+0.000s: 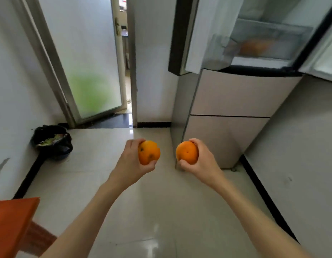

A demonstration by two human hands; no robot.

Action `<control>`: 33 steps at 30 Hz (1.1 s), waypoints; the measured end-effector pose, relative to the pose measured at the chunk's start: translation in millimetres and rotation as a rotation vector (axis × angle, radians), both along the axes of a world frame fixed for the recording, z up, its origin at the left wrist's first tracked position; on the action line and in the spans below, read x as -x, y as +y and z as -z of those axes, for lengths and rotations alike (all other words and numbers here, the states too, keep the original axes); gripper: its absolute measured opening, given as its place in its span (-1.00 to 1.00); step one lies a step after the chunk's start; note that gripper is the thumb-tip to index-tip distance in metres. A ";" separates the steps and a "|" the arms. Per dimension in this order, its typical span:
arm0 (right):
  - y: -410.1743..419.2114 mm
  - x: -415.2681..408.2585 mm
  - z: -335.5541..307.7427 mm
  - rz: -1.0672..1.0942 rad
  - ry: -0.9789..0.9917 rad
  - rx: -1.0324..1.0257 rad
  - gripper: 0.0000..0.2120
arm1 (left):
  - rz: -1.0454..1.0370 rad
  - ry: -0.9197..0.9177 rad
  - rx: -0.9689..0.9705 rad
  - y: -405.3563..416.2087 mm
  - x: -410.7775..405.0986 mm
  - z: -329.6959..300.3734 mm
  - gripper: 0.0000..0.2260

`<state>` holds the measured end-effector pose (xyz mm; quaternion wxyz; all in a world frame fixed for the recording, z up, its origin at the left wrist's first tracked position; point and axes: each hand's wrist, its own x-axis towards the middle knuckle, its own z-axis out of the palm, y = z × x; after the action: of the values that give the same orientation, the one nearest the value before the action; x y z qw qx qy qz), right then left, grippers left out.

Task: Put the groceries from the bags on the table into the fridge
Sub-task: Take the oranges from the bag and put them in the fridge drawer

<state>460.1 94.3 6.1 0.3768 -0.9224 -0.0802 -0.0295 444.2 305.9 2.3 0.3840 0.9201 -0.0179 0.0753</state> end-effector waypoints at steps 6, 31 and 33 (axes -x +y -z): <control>-125.0 -1.2 -19.8 0.212 -0.068 -0.029 -0.33 | 0.263 -0.047 -0.029 -123.2 -43.8 -15.8 -0.38; -417.2 -349.0 -144.1 0.313 -0.278 -0.199 -0.37 | 0.319 -0.330 0.137 -449.3 -398.9 -146.1 -0.44; -430.5 -380.8 -155.4 0.299 -0.304 -0.233 -0.37 | 0.300 -0.353 0.130 -464.2 -424.6 -157.0 -0.43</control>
<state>840.9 -336.2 161.5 0.4556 -0.8592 0.0054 -0.2328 868.8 -158.3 159.3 0.4402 0.8530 -0.2165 0.1780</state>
